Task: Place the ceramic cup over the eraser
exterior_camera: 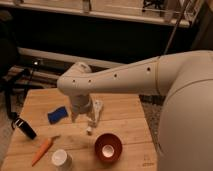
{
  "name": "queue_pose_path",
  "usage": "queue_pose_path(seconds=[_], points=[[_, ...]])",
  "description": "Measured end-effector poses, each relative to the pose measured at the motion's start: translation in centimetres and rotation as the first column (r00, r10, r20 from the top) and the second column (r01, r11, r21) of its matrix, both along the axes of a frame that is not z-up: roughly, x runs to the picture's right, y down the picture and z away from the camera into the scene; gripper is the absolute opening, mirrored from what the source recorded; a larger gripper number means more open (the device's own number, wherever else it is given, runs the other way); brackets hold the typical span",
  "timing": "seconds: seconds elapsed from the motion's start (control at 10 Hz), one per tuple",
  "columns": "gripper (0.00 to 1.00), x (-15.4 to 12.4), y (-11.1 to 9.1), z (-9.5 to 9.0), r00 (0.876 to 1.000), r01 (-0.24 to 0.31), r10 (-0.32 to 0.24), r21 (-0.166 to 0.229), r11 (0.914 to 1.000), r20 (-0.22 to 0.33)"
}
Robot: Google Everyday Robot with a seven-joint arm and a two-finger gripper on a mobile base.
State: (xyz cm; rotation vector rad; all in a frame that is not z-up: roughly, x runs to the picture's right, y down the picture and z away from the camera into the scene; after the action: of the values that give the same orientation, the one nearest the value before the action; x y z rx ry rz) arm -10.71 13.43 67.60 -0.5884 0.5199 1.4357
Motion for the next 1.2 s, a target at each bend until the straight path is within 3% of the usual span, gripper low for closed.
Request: queue_pose_path(seconds=[1.0,1.2], points=[[0.65,0.0,0.1,-0.1,1.000,0.004,-0.004,-0.001,1.0000,0.002],[0.65,-2.8,1.1,-2.3,0.996,0.046,-0.048,0.026,0.9986,0.076]])
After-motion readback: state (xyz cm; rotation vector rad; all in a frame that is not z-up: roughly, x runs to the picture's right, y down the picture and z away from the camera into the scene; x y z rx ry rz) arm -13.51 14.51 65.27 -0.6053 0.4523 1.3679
